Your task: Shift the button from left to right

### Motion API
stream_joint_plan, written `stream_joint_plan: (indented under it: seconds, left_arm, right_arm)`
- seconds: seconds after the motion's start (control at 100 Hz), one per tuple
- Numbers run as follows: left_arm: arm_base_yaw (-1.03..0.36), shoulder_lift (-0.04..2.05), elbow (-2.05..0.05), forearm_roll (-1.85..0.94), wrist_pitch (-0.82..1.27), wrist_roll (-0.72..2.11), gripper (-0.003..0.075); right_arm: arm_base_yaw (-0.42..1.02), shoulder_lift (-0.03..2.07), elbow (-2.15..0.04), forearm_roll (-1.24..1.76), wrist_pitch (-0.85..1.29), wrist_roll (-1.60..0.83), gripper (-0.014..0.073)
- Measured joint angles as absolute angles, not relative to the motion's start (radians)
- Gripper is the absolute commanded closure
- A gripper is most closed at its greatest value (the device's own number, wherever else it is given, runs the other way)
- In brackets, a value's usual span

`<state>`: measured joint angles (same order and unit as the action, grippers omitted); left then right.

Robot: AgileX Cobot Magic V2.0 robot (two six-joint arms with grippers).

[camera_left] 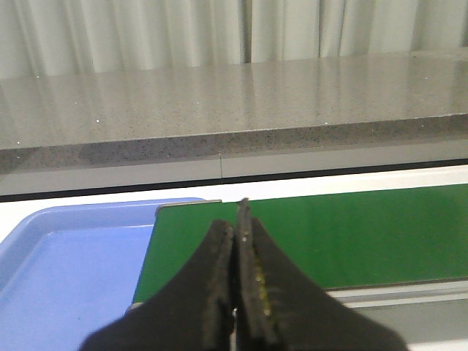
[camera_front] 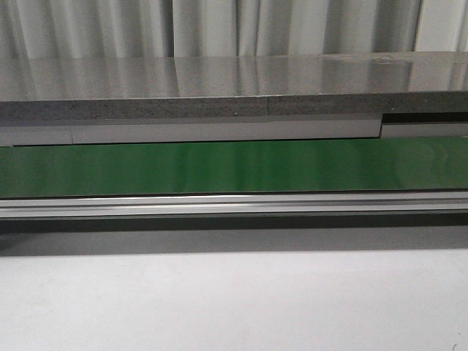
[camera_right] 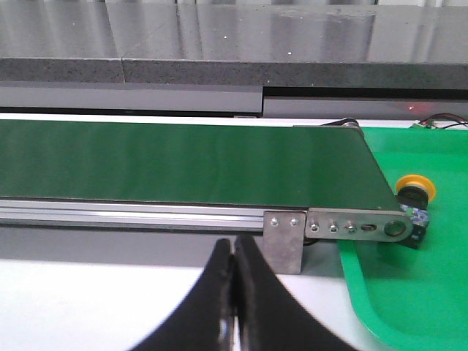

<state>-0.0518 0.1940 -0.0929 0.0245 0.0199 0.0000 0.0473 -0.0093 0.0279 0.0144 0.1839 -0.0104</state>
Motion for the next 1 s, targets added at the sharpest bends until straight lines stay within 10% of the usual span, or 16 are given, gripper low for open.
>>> stream_joint_plan:
  seconds: [1.0]
  left_arm:
    - [-0.033,-0.004,-0.003,0.051,-0.018,-0.063,0.0741]
  right_arm:
    - [0.047,-0.01,0.028,0.014,0.184,-0.009,0.0661]
